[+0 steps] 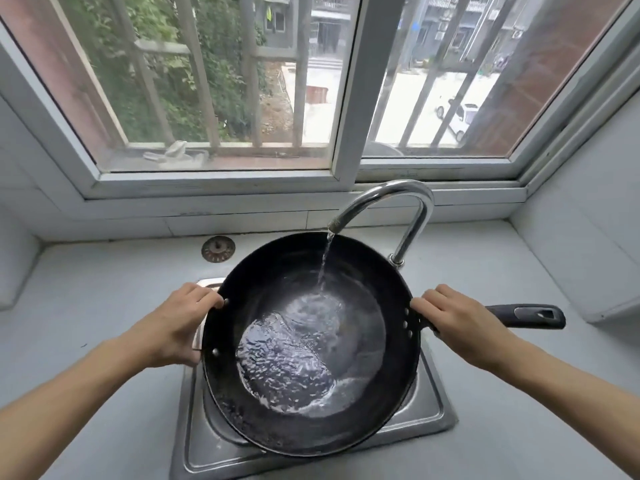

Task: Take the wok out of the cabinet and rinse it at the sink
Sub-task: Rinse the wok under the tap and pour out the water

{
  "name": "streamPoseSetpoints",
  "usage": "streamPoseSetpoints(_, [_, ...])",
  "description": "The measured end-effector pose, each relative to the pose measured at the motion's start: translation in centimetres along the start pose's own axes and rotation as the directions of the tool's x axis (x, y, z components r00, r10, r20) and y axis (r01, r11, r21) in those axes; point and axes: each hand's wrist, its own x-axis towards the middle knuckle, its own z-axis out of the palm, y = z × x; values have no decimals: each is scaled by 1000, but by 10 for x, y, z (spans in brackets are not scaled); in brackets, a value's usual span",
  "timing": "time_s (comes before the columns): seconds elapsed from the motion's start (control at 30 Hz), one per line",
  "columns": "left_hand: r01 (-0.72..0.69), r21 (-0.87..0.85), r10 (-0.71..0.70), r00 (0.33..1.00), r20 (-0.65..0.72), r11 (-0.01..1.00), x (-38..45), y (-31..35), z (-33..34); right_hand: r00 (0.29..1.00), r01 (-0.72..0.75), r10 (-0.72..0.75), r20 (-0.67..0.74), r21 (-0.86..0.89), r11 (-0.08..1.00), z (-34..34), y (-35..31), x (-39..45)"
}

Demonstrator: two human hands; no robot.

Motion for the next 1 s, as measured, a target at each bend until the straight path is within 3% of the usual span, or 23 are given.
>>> streamPoseSetpoints(0.27, [58, -51, -45, 970, 237, 997, -26, -11, -24, 999, 38, -34, -29, 148, 988, 11, -9, 4])
streamPoseSetpoints(0.37, [19, -101, -4, 989, 149, 995, -37, -18, -27, 997, 81, -79, -16, 195, 978, 5, -10, 3])
streamPoseSetpoints(0.47, [-72, -35, 72, 997, -19, 997, -39, -17, -25, 996, 82, -87, 10, 245, 966, 4, -12, 3])
streamPoseSetpoints(0.6, [-186, 86, 200, 958, -207, 979, -44, -17, -20, 994, 83, -98, 44, 265, 961, 7, -11, 1])
streamPoseSetpoints(0.83, [-248, 309, 330, 909, -252, 918, -58, -12, -12, 995, 98, -97, -6, 111, 989, 8, -18, -6])
streamPoseSetpoints(1.0, [-262, 334, 364, 885, -291, 905, -59, -7, -11, 995, 94, -96, 12, 140, 986, 16, -18, -13])
